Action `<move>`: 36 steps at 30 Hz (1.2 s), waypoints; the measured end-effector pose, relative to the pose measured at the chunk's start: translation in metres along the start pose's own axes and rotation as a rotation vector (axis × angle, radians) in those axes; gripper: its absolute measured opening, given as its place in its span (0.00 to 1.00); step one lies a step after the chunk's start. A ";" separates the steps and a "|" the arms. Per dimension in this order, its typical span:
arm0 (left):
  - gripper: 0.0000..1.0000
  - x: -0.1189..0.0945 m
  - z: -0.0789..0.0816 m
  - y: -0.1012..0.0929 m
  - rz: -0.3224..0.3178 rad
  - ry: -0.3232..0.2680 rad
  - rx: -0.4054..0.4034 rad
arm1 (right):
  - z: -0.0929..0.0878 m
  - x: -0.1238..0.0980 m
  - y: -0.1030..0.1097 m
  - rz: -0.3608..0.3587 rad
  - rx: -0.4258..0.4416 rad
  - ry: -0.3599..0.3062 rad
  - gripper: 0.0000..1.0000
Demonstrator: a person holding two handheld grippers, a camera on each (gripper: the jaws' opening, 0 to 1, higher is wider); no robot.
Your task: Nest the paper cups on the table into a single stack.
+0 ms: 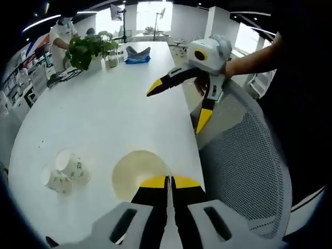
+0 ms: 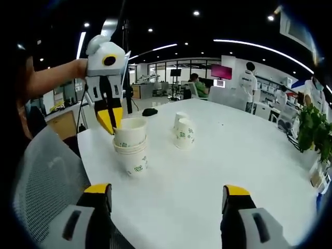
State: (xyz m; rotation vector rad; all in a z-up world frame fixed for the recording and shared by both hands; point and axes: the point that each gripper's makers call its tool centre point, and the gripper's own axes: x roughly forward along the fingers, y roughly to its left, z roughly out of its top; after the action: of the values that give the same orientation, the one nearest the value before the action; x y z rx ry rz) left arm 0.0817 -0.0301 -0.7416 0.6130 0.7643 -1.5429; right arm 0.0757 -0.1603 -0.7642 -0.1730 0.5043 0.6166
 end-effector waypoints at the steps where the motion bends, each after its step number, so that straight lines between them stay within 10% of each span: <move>1: 0.00 0.002 0.000 0.000 -0.005 0.002 -0.002 | 0.000 0.000 0.000 -0.001 0.001 0.000 0.88; 36: 0.05 0.031 -0.022 -0.006 -0.150 0.048 -0.047 | 0.001 0.000 0.001 -0.004 0.006 0.003 0.88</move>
State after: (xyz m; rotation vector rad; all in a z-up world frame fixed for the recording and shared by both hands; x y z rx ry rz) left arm 0.0709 -0.0333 -0.7786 0.5699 0.8971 -1.6468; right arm 0.0754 -0.1593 -0.7636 -0.1694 0.5086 0.6114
